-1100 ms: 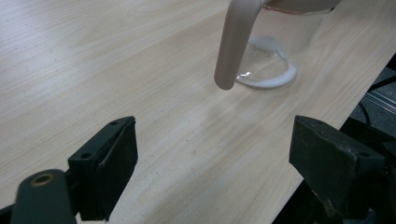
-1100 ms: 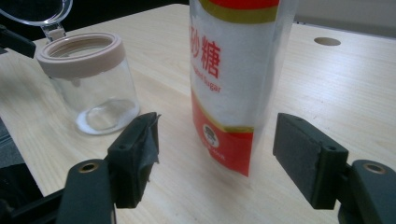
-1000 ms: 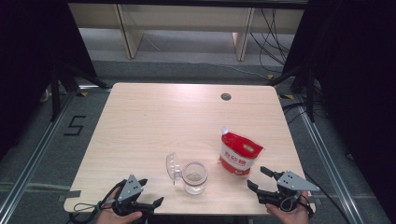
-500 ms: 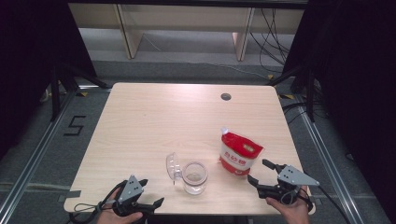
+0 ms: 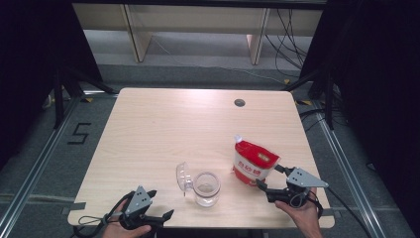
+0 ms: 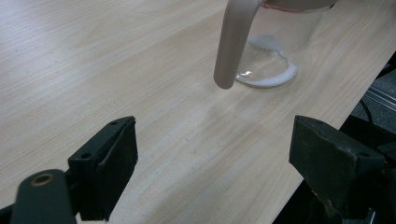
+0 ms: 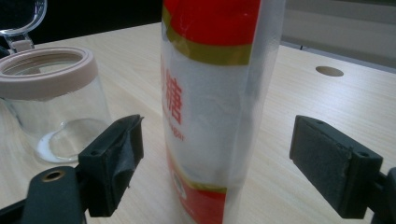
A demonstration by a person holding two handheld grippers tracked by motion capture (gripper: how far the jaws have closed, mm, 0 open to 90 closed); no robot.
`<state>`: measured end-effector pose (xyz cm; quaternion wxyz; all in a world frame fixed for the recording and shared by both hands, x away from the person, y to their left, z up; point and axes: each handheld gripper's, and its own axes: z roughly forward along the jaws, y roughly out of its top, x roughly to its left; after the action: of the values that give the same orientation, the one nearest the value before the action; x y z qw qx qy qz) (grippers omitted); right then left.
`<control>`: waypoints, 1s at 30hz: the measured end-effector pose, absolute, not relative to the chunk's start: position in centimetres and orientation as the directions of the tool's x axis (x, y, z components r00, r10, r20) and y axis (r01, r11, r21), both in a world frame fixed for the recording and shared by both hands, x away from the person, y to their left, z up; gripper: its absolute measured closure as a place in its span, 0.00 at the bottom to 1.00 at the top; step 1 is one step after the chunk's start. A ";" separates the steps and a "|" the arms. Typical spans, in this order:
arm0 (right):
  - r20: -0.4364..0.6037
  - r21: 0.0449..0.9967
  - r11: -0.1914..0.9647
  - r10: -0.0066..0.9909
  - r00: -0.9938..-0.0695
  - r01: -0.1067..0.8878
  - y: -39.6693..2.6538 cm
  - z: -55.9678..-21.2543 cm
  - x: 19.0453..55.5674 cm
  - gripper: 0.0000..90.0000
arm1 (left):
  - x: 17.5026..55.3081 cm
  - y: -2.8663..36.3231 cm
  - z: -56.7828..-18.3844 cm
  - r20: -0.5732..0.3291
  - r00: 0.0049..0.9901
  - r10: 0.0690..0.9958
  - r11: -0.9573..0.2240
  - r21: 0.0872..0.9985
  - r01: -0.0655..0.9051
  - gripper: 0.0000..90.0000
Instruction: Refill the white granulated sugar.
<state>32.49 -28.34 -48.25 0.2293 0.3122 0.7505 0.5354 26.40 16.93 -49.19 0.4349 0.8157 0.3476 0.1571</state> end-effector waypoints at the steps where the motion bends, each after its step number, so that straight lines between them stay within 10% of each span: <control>1: 0.019 0.942 0.219 0.723 -0.691 0.254 -28.2 -48.3 32.3 0.21 | 26.5 16.9 -49.2 -0.031 0.715 0.698 -0.387 0.825 0.413 0.17; 30: -0.007 0.957 0.211 0.701 -0.713 0.198 -26.5 -49.4 34.4 0.27 | 26.3 16.6 -49.4 -0.071 0.706 0.704 -0.358 0.824 0.440 0.17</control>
<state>34.39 -26.51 -49.44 0.2284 0.3024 0.7438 0.5506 26.32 16.59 -49.45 0.4435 0.8103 0.3529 0.1491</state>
